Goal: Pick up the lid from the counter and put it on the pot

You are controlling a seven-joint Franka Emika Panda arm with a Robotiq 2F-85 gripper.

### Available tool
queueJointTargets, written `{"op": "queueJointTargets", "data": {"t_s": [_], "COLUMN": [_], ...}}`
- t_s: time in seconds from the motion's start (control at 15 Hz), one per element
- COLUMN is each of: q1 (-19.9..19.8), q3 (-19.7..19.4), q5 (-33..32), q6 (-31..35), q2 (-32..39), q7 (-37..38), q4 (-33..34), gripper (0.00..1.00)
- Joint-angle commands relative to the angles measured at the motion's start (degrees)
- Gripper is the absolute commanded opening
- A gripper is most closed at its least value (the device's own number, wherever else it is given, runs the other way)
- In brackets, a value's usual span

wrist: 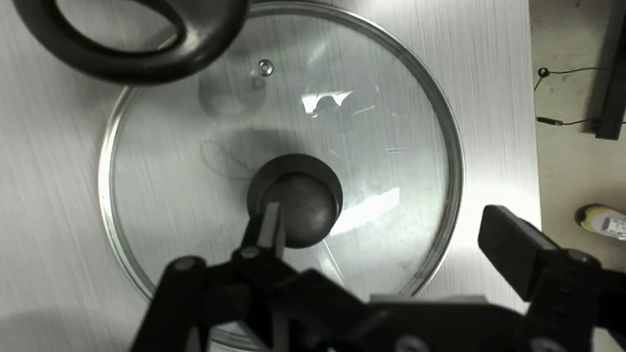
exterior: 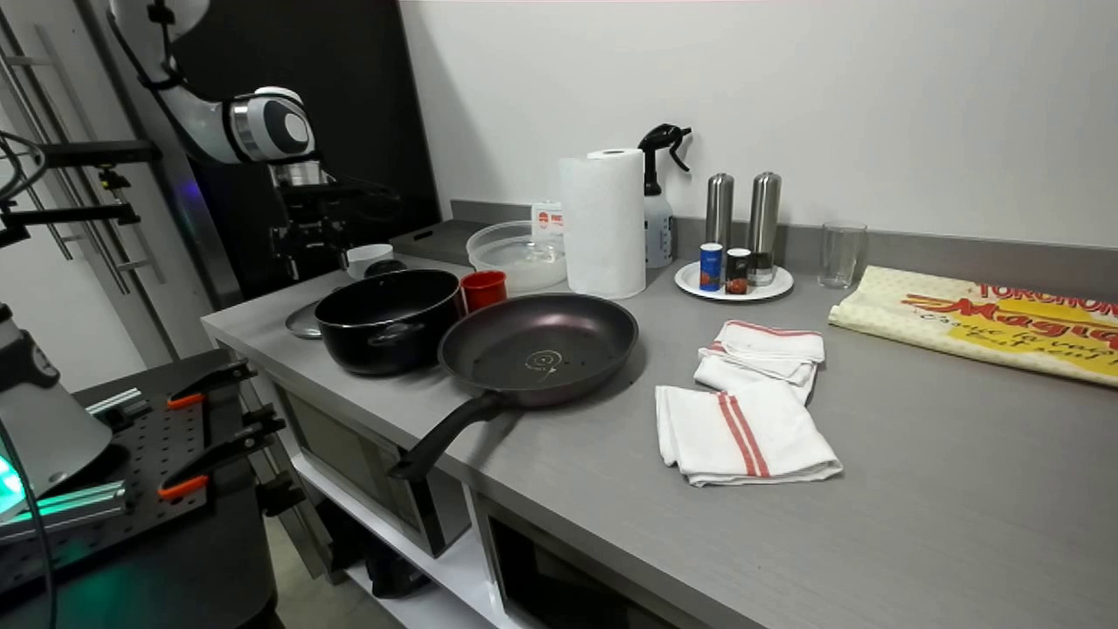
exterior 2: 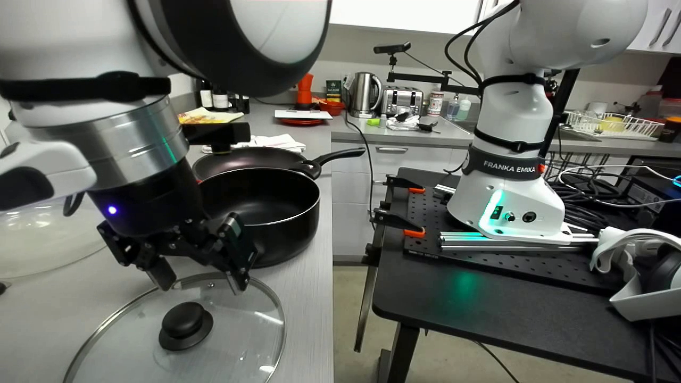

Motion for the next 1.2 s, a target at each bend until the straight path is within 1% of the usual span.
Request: {"op": "queueJointTargets", "data": {"t_s": [0.0,0.47,0.93,1.0,1.07,1.13], "q1": [0.3,-0.4,-1.4,-1.5,-1.6,-1.6], "q3": [-0.2,-1.6,-2.7,-2.8,-2.8,-2.9], "q5": [-1.2,-0.9,-1.0,-0.9,-0.9,-1.0], "q6": [-0.2,0.8,4.0,4.4,4.7,4.9], "q2": [4.3,8.8,10.4,10.5,10.6,10.7], "q7": [-3.3,-6.1,-6.2,-6.3,-6.2,-6.1], "q4": [4.6,8.8,9.2,9.1,9.0,8.9], "gripper": [1.00,1.00,1.00,0.96,0.95,0.90]}}
